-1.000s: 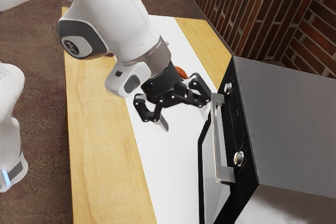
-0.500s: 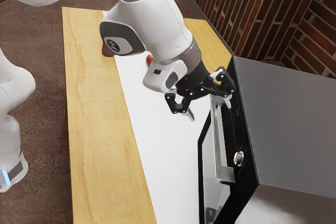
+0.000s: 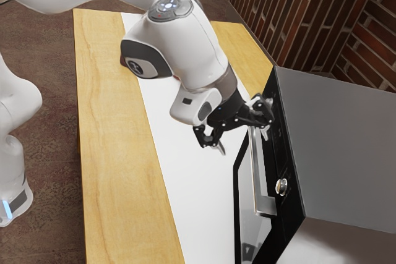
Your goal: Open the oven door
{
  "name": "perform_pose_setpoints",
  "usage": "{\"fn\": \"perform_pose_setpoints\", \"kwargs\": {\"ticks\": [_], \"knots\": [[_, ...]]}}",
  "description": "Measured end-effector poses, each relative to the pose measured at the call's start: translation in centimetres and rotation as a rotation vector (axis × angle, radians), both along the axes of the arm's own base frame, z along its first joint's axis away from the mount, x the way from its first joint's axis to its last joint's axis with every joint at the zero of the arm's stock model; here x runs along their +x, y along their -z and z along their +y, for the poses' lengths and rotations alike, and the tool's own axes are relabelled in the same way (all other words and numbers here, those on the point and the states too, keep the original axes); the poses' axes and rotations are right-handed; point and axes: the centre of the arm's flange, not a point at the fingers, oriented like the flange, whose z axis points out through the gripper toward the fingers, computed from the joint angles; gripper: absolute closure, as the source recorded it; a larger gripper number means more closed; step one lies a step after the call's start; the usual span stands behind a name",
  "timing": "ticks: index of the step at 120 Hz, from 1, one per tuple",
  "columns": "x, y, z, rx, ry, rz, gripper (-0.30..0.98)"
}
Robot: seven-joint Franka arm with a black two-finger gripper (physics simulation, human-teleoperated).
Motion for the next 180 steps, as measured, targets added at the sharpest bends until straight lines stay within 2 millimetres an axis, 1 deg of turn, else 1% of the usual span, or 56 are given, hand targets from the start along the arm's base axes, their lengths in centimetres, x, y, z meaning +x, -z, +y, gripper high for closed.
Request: {"fn": "perform_pose_setpoints", "kwargs": {"ticks": [36,52,67,70,80,84,88,91,94,97,99,102,106,108,111,112,114,116,118,120,122,124,125,127,129,131,133,135,138,141,143,148,153,156,162,166,169,172,175,180], "knots": [[0.1,1.1,0.0,-0.007,-0.027,0.018,0.0],[0.6,1.7,0.2,-0.01,-0.044,0.028,0.0],[0.6,2.9,0.3,-0.004,-0.053,0.046,-0.01],[0.6,3.2,0.3,-0.002,-0.054,0.051,-0.02],[0.2,3.8,0.6,0.002,-0.061,0.062,-0.01],[-0.2,3.9,1.0,0.002,-0.065,0.065,-0.01],[-1.0,3.9,1.5,0.003,-0.068,0.068,0.01],[-2.2,3.9,1.5,0.01,-0.06,0.069,0.03],[-4.0,4.0,0.9,0.027,-0.039,0.069,0.03],[-6.1,4.1,0.4,0.048,-0.016,0.065,0.03],[-7.5,4.2,0.5,0.06,-0.007,0.062,0.05],[-10.5,4.7,0.5,0.088,0.018,0.052,0.05],[-15.7,6.6,0.2,0.152,0.065,0.028,0.06],[-18.6,7.7,0.0,0.188,0.09,0.009,0.05],[-24.5,9.2,-1.4,0.253,0.156,-0.048,0.04],[-26.2,9.6,-1.7,0.271,0.174,-0.065,0.04],[-29.3,9.8,-2.2,0.291,0.203,-0.1,0.03],[-32.0,8.3,-2.9,0.282,0.23,-0.144,0.03],[-34.1,5.4,-3.8,0.25,0.253,-0.187,0.02],[-35.1,1.9,-4.5,0.207,0.26,-0.214,0.02],[-34.7,-2.5,-5.1,0.148,0.25,-0.221,0.02],[-33.1,-7.4,-5.7,0.087,0.227,-0.213,0.01],[-31.4,-10.5,-6.3,0.047,0.204,-0.208,0.01],[-27.7,-15.6,-6.7,-0.019,0.146,-0.2,0.01],[-23.5,-19.6,-6.4,-0.073,0.074,-0.189,0.01],[-19.2,-22.4,-5.5,-0.116,-0.009,-0.177,0.01],[-14.6,-24.3,-3.6,-0.151,-0.114,-0.162,0.01],[-10.6,-25.5,-1.1,-0.179,-0.223,-0.145,0.01],[-5.9,-26.3,3.0,-0.211,-0.375,-0.118,0.01],[-2.6,-26.6,7.1,-0.236,-0.511,-0.088,0.01],[-0.9,-26.5,9.8,-0.25,-0.596,-0.07,0.01],[1.9,-26.1,15.9,-0.281,-0.785,-0.024,0.0],[4.3,-24.7,22.1,-0.308,-0.966,0.032,0.0],[6.0,-23.3,25.2,-0.316,-1.061,0.074,0.0],[9.6,-19.4,30.5,-0.332,-1.228,0.169,0.0],[12.4,-15.5,33.9,-0.337,-1.336,0.253,0.0],[14.0,-12.3,36.0,-0.338,-1.405,0.325,0.0],[15.1,-9.7,37.3,-0.342,-1.454,0.384,0.0],[15.7,-8.1,37.5,-0.35,-1.48,0.426,0.0],[16.4,-6.6,36.5,-0.362,-1.492,0.476,0.0]]}}
